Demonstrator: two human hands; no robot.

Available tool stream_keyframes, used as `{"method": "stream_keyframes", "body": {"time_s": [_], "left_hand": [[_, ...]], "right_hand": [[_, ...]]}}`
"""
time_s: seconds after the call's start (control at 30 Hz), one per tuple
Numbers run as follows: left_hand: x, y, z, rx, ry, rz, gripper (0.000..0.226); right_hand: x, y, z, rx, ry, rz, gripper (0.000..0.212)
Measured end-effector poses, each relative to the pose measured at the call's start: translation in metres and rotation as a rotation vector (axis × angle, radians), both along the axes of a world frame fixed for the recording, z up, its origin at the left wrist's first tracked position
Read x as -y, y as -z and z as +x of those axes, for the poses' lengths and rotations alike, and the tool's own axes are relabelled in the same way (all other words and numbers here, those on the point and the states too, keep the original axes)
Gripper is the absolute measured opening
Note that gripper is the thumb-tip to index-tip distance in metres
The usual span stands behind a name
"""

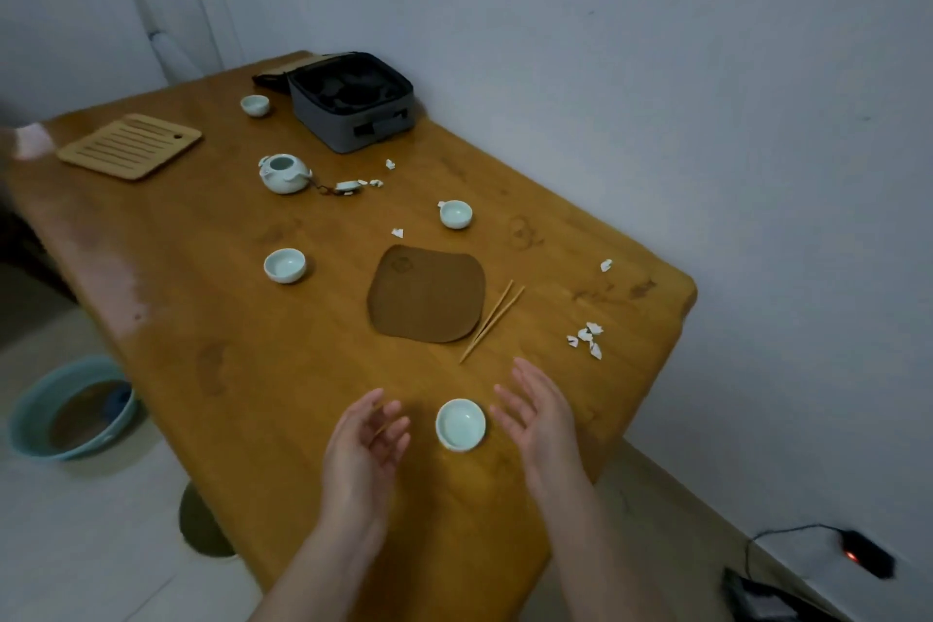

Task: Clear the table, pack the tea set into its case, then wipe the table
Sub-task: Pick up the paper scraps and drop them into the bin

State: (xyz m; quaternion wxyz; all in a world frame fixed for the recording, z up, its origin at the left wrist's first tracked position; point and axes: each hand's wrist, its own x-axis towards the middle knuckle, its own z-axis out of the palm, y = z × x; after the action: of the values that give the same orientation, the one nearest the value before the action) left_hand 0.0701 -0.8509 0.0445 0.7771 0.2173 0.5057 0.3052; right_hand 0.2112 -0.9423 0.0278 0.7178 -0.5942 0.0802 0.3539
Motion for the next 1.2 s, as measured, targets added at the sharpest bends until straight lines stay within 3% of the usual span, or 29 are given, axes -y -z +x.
{"method": "stream_keyframes", "body": {"time_s": [0.23,0.33,0.4,0.53,0.63,0.8,1.0,1.1,1.2], "left_hand": [[0.045,-0.001,0.052,-0.005,-0.157,-0.034,0.018],[0.049,-0.004,0.065,-0.038,-0.176,0.036,0.019],[0.049,-0.004,0.073,-0.063,-0.162,0.088,0.021],[0.050,-0.001,0.096,-0.100,-0.133,0.147,0.022],[0.051,0.007,0.121,-0.116,-0.136,0.119,0.021],[0.050,0.023,0.175,-0.123,-0.182,0.081,0.018],[0.054,0.042,0.253,-0.112,-0.194,-0.113,0.019],[0.056,0.055,0.284,-0.126,-0.187,-0.148,0.023],[0.059,0.057,0.309,-0.115,-0.217,-0.189,0.029]], "right_hand": [[0.020,0.034,0.102,0.347,-0.165,-0.381,0.038],[0.020,0.052,0.135,0.514,-0.162,-0.714,0.040],[0.021,0.058,0.151,0.598,-0.168,-0.903,0.053],[0.019,0.064,0.178,0.748,-0.326,-0.993,0.070],[0.013,0.067,0.193,0.910,-0.540,-1.054,0.065],[0.010,0.072,0.205,1.093,-0.705,-1.044,0.031],[0.016,0.086,0.240,1.222,-0.837,-0.840,0.027],[0.011,0.088,0.261,1.171,-0.876,-0.720,0.022],[0.004,0.079,0.280,0.987,-0.784,-0.517,0.013]]}}
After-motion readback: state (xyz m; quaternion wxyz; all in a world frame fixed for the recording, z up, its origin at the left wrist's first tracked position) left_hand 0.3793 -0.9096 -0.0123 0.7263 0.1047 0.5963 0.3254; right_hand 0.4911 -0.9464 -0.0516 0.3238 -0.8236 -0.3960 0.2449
